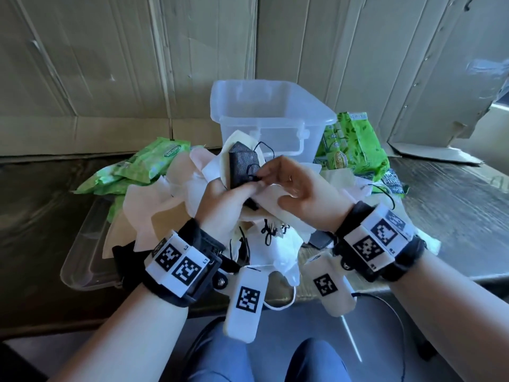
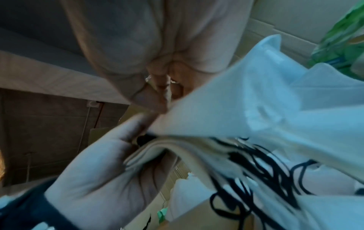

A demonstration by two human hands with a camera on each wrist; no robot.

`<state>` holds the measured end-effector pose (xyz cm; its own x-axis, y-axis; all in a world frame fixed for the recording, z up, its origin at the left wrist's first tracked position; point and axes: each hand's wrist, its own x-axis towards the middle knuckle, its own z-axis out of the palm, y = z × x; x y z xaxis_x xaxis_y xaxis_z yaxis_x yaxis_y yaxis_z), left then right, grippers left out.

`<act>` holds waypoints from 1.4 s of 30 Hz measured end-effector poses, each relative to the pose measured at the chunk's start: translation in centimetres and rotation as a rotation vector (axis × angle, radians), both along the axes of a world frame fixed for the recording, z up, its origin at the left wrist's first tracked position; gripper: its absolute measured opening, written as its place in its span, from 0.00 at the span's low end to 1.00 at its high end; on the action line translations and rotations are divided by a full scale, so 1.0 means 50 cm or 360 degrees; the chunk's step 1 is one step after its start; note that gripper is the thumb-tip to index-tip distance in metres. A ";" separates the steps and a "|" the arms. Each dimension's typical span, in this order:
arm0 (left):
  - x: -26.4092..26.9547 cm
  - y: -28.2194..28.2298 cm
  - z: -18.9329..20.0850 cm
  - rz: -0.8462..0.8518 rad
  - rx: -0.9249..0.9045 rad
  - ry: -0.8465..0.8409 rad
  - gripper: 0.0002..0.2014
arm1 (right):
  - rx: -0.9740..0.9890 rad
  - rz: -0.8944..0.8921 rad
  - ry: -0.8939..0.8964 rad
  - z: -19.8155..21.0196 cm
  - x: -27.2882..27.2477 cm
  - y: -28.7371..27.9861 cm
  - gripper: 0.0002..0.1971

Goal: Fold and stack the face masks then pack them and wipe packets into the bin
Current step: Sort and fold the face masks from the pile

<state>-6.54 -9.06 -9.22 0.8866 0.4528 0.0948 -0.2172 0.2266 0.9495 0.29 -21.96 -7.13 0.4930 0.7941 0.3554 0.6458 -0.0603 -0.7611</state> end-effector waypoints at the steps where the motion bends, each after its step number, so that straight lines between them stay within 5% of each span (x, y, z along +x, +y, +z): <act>1: 0.002 -0.001 -0.003 0.0027 0.0013 -0.0009 0.07 | -0.0012 0.0011 0.0050 -0.002 0.006 -0.004 0.23; 6: 0.020 -0.001 -0.020 0.0173 0.0221 0.0093 0.07 | 0.0046 -0.0072 0.0218 -0.004 0.033 -0.025 0.27; 11: 0.025 -0.001 -0.013 0.0197 0.0213 0.0031 0.07 | -0.0259 -0.0230 -0.0309 0.003 0.035 -0.031 0.29; 13: 0.026 0.005 -0.018 0.0206 0.0118 0.0025 0.06 | -0.0228 -0.0302 -0.0345 0.000 0.038 -0.026 0.20; 17: 0.031 0.025 -0.023 0.0327 0.0014 0.0078 0.27 | -0.0239 -0.0446 -0.0241 -0.004 0.058 -0.027 0.18; 22: 0.024 0.042 -0.015 0.0308 0.0327 0.0118 0.05 | 0.0054 -0.0762 -0.0192 0.017 0.090 -0.032 0.08; 26: 0.021 0.046 -0.019 0.0258 0.0446 -0.0101 0.37 | 0.0383 -0.0898 -0.0166 0.050 0.093 -0.027 0.16; 29: 0.014 0.041 -0.013 0.0155 0.0496 -0.0188 0.46 | 0.0464 -0.0824 -0.0196 0.059 0.080 -0.019 0.10; 33: 0.016 0.021 -0.005 0.0074 0.0684 -0.0046 0.23 | 0.0434 -0.0683 -0.0262 0.053 0.060 -0.002 0.06; 38: 0.014 0.015 0.006 0.0023 0.0425 0.0093 0.13 | 0.0163 -0.0450 -0.0283 0.030 0.032 0.009 0.04; 40: 0.009 0.018 0.007 -0.0056 0.0205 0.0073 0.24 | 0.0002 -0.0251 -0.0219 0.029 0.023 0.007 0.03; 42: 0.005 0.024 0.009 -0.0117 -0.0048 -0.0063 0.35 | -0.0162 -0.0053 -0.0281 0.028 0.021 0.005 0.15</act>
<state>-6.27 -7.86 -8.75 0.9134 0.3898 0.1177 -0.2362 0.2718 0.9329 1.34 -21.71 -5.71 0.4569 0.8147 0.3572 0.7650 -0.1549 -0.6251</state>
